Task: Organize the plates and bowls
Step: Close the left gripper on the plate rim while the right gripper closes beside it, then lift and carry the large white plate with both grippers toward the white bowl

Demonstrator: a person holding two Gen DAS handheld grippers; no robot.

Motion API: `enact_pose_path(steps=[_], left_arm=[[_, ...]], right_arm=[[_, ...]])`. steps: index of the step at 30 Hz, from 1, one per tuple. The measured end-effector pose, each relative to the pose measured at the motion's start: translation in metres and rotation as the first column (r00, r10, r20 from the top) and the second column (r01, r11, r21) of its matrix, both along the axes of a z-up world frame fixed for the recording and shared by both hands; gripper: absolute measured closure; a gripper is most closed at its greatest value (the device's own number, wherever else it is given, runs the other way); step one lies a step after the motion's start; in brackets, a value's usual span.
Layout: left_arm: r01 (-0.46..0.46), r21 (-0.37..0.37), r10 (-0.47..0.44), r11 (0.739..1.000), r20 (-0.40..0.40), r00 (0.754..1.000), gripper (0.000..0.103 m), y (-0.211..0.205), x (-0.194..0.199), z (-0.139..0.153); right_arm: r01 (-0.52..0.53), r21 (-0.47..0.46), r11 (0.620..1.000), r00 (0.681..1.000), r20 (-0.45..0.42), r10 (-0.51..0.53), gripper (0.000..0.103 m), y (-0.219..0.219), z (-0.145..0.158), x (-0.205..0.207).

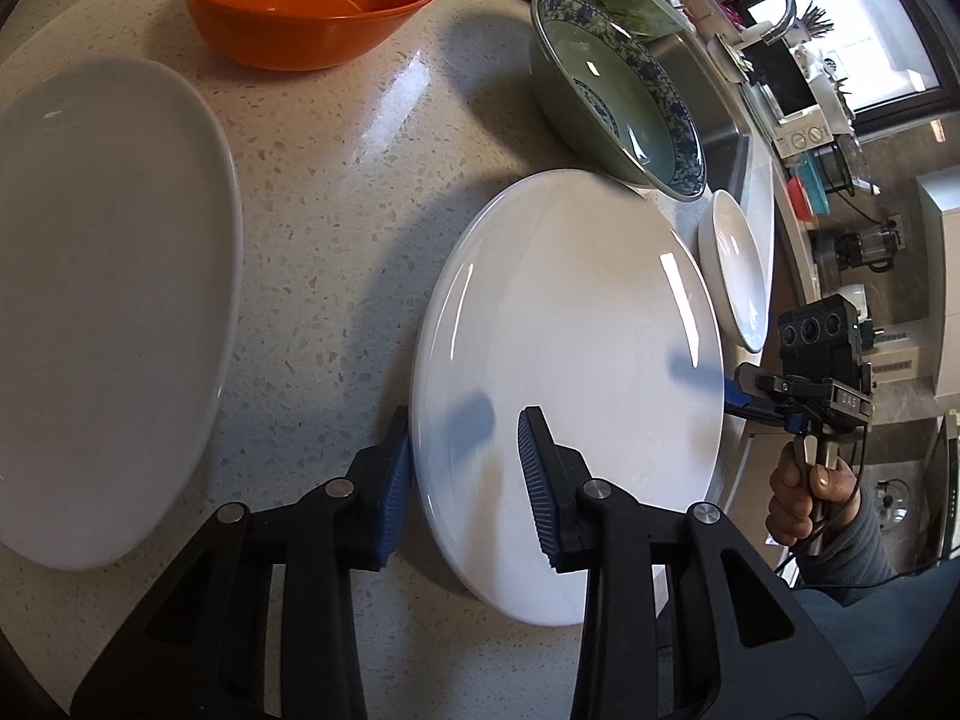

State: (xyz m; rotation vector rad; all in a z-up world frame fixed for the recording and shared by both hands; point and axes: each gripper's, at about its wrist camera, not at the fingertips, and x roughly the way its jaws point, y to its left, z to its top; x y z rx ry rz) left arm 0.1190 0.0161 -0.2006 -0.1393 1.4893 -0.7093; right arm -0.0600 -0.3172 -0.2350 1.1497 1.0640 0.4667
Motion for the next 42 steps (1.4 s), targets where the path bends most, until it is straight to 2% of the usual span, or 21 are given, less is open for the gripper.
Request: enact_pose_path(steps=[4, 14, 17, 21, 23, 33, 42], left_arm=[[0.010, -0.004, -0.010, 1.000, -0.010, 1.000, 0.071, -0.002, 0.001, 0.000], [0.034, -0.011, -0.035, 0.999, -0.039, 0.999, 0.071, -0.009, 0.002, -0.001], [0.048, 0.028, -0.048, 0.998, -0.021, 0.999, 0.077, -0.012, 0.001, 0.001], [0.026, 0.030, -0.025, 0.999, -0.028, 0.999, 0.087, -0.008, 0.001, -0.001], [0.013, 0.013, -0.013, 1.000, -0.035, 0.999, 0.087, -0.006, 0.001, -0.003], [0.013, 0.027, -0.012, 1.000, -0.021, 1.000, 0.088, -0.007, -0.007, -0.002], [0.003, 0.020, -0.003, 1.000, -0.008, 1.000, 0.087, -0.003, -0.011, -0.003]], right_arm=[[-0.010, -0.004, 1.000, 0.999, -0.034, 0.010, 0.074, 0.004, -0.005, 0.005], [0.007, -0.021, 1.000, 0.997, -0.074, -0.009, 0.091, -0.002, -0.015, 0.001], [0.026, -0.027, 0.999, 0.997, -0.076, -0.028, 0.093, -0.004, -0.015, -0.001], [0.029, -0.035, 0.999, 0.996, -0.086, -0.032, 0.093, -0.005, -0.014, 0.000], [0.028, -0.039, 0.999, 0.995, -0.092, -0.032, 0.093, -0.005, -0.013, 0.000], [0.011, -0.048, 0.999, 0.995, -0.102, -0.016, 0.092, -0.002, -0.010, 0.004], [-0.008, -0.087, 0.996, 0.997, -0.075, 0.002, 0.092, 0.005, -0.002, 0.010]])
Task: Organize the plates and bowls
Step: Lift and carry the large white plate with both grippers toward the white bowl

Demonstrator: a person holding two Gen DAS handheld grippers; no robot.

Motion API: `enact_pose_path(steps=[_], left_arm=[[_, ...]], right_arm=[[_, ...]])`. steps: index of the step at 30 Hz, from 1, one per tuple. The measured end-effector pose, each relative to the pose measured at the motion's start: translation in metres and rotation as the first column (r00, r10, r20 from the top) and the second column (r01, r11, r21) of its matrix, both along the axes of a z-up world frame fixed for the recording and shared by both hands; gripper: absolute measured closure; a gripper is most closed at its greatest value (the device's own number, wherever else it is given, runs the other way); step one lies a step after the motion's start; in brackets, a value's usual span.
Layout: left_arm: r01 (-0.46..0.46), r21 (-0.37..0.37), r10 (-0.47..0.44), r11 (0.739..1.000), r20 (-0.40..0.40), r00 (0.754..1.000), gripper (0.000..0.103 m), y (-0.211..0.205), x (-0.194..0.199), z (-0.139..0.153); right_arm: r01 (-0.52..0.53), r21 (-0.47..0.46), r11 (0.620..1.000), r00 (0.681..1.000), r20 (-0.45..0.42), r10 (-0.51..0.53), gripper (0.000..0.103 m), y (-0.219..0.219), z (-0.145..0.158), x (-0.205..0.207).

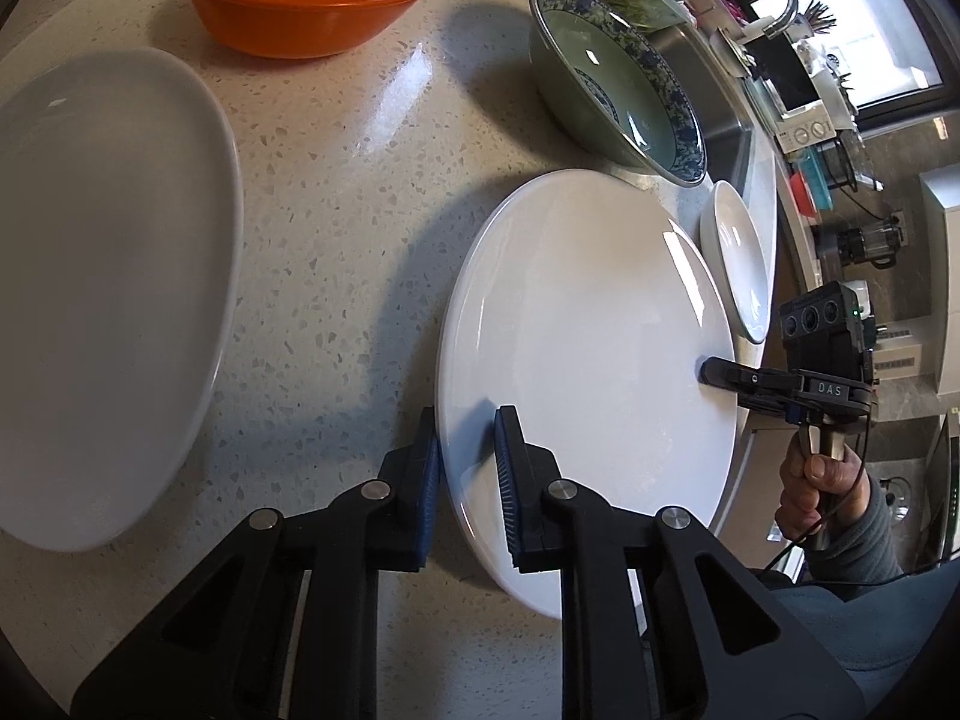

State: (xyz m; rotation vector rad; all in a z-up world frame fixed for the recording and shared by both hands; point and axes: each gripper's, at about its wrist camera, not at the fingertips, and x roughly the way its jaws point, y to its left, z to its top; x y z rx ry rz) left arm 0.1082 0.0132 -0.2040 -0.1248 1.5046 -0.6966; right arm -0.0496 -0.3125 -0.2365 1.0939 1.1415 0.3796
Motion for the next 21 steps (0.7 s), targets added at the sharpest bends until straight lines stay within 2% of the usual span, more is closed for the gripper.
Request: enact_pose_path(steps=[6, 9, 12, 13, 17, 20, 21], left_arm=[[-0.001, 0.010, 0.001, 1.000, 0.005, 1.000, 0.087, 0.000, -0.001, -0.002], [0.014, 0.024, -0.015, 1.000, 0.019, 1.000, 0.087, -0.003, -0.001, 0.000], [0.036, 0.027, -0.036, 0.999, 0.020, 0.999, 0.087, -0.008, -0.005, 0.001], [0.039, 0.027, -0.040, 0.999, 0.020, 0.999, 0.087, -0.009, -0.005, 0.001], [0.030, 0.012, -0.030, 0.999, 0.005, 1.000, 0.087, -0.007, -0.003, -0.001], [0.028, 0.007, -0.028, 1.000, -0.008, 1.000, 0.087, -0.003, -0.001, -0.002], [0.027, 0.007, -0.027, 1.000, -0.010, 1.000, 0.087, -0.002, 0.000, -0.002]], right_arm=[[-0.011, -0.010, 1.000, 1.000, 0.006, 0.011, 0.091, 0.004, 0.001, 0.002], [0.004, 0.037, 0.999, 1.000, 0.004, -0.005, 0.084, 0.003, -0.003, 0.003], [0.011, 0.042, 0.999, 1.000, 0.025, -0.012, 0.070, 0.000, 0.001, 0.005], [0.010, 0.034, 0.999, 0.999, 0.030, -0.011, 0.069, 0.001, 0.004, 0.007], [0.028, 0.064, 0.998, 0.999, 0.027, -0.030, 0.072, -0.003, 0.000, 0.011], [0.035, 0.079, 0.996, 0.999, 0.013, -0.036, 0.082, -0.006, -0.005, 0.013], [0.036, 0.074, 0.997, 0.999, 0.007, -0.036, 0.092, -0.007, -0.006, 0.013]])
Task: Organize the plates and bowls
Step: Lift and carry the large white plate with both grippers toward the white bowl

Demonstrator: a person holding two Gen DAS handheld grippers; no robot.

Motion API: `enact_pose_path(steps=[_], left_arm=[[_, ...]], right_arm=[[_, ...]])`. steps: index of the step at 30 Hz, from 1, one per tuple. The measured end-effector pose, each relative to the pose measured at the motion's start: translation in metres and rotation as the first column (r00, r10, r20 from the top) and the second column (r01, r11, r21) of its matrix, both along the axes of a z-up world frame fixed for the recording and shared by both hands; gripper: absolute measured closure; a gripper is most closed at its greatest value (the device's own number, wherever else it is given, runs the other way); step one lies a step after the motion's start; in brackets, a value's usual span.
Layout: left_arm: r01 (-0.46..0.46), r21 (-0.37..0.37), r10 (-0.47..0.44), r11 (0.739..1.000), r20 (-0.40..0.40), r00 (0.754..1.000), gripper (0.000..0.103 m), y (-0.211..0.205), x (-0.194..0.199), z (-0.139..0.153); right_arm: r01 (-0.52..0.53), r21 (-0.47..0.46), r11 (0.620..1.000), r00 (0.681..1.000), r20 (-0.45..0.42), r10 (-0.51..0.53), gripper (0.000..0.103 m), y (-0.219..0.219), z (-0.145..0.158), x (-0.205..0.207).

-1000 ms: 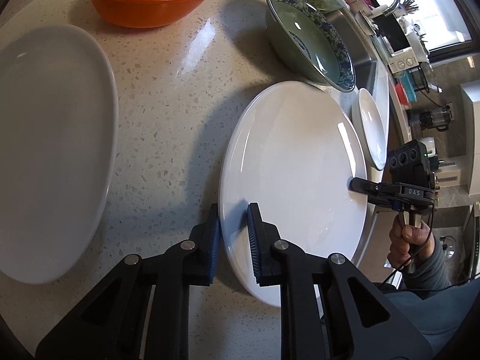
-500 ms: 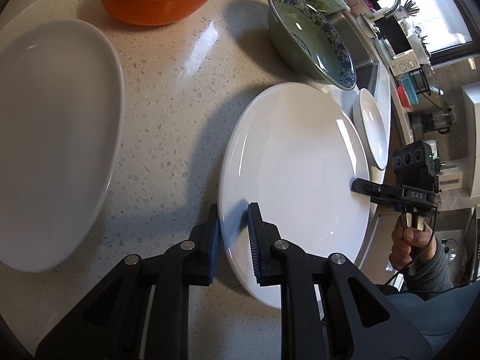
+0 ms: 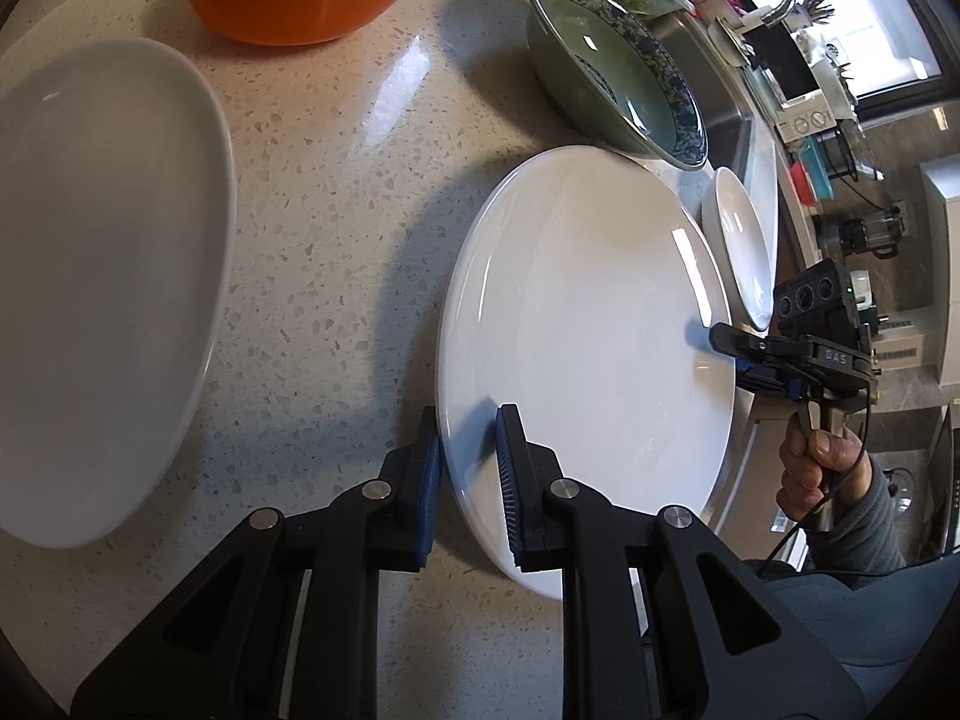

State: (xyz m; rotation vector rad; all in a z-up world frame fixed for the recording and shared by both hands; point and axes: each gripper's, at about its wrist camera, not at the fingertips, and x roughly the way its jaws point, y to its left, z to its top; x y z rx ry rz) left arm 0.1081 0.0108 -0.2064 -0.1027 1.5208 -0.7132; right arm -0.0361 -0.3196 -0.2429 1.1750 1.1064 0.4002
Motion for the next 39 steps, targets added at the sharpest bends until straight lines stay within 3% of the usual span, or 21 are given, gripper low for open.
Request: enact_pose_path(steps=[5, 9, 26, 39], left_arm=[[0.028, 0.033, -0.029, 0.999, 0.030, 0.999, 0.086, -0.005, -0.003, 0.004], [0.031, 0.045, -0.033, 0.999, 0.051, 0.998, 0.086, -0.007, -0.010, 0.006], [-0.038, 0.029, 0.035, 0.999, 0.093, 0.995, 0.085, 0.006, -0.041, 0.022], [-0.189, 0.021, 0.185, 0.982, 0.128, 0.974, 0.085, 0.073, -0.108, 0.054]], right_arm=[[-0.005, -0.057, 0.998, 1.000, -0.003, 0.005, 0.092, 0.002, 0.005, 0.001], [-0.064, -0.214, 0.975, 0.997, 0.029, 0.072, 0.091, 0.011, 0.023, 0.003], [-0.083, -0.220, 0.972, 0.991, 0.088, 0.104, 0.090, 0.029, 0.041, -0.001], [-0.227, -0.254, 0.940, 0.958, 0.117, 0.263, 0.090, 0.092, 0.072, -0.011]])
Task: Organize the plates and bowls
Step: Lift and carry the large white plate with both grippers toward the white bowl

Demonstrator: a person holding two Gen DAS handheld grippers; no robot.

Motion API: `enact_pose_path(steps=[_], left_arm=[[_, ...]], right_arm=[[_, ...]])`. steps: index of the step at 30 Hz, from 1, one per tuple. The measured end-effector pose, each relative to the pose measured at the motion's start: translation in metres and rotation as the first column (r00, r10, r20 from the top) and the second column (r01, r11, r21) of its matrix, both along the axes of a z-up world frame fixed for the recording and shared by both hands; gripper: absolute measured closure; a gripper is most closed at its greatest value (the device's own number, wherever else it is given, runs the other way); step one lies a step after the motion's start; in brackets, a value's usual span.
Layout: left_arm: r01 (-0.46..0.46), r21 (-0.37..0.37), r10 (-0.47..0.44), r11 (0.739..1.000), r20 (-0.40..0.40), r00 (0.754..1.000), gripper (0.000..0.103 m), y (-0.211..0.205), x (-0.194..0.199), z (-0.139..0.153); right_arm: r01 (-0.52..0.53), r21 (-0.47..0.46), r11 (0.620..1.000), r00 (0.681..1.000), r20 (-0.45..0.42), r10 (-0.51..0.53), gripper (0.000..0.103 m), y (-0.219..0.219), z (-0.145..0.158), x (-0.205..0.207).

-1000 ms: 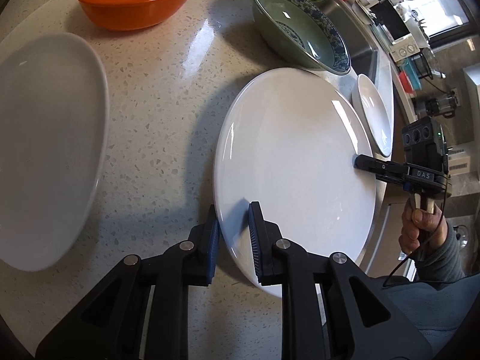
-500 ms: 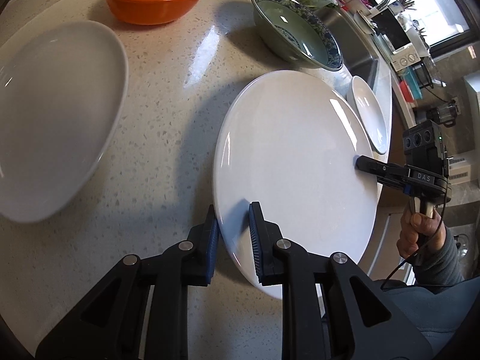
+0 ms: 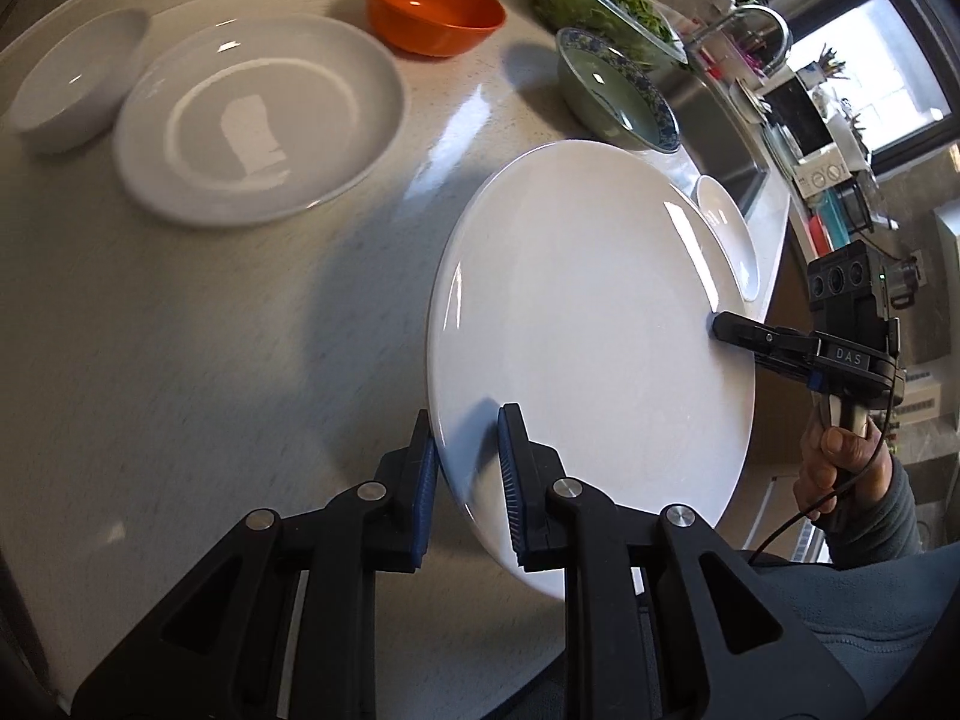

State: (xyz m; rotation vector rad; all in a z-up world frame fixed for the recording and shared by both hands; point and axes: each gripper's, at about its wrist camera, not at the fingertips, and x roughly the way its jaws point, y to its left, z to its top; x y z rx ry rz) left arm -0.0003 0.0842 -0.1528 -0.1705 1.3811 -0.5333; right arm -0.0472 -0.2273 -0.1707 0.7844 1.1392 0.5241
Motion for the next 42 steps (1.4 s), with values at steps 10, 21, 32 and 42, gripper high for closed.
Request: enact_pose_path(steps=[10, 21, 32, 42], left_arm=[[-0.102, 0.020, 0.102, 0.995, -0.013, 0.995, 0.084, 0.047, -0.038, -0.029], [-0.125, 0.031, 0.126, 0.992, -0.014, 0.992, 0.084, 0.057, -0.036, -0.052], [-0.162, 0.019, 0.162, 0.987, 0.023, 0.987, 0.083, 0.052, -0.037, -0.050], [-0.244, -0.035, 0.246, 0.969, 0.072, 0.967, 0.079, 0.066, -0.045, -0.037]], right_arm=[[-0.104, -0.028, 0.994, 0.994, -0.044, 0.103, 0.090, 0.041, -0.029, 0.002], [-0.133, -0.050, 0.990, 0.990, -0.062, 0.130, 0.089, 0.049, -0.046, 0.012], [-0.134, -0.026, 0.991, 0.990, -0.042, 0.133, 0.088, 0.044, -0.048, 0.008], [-0.116, -0.024, 0.993, 0.993, 0.000, 0.116, 0.055, 0.041, -0.040, 0.006]])
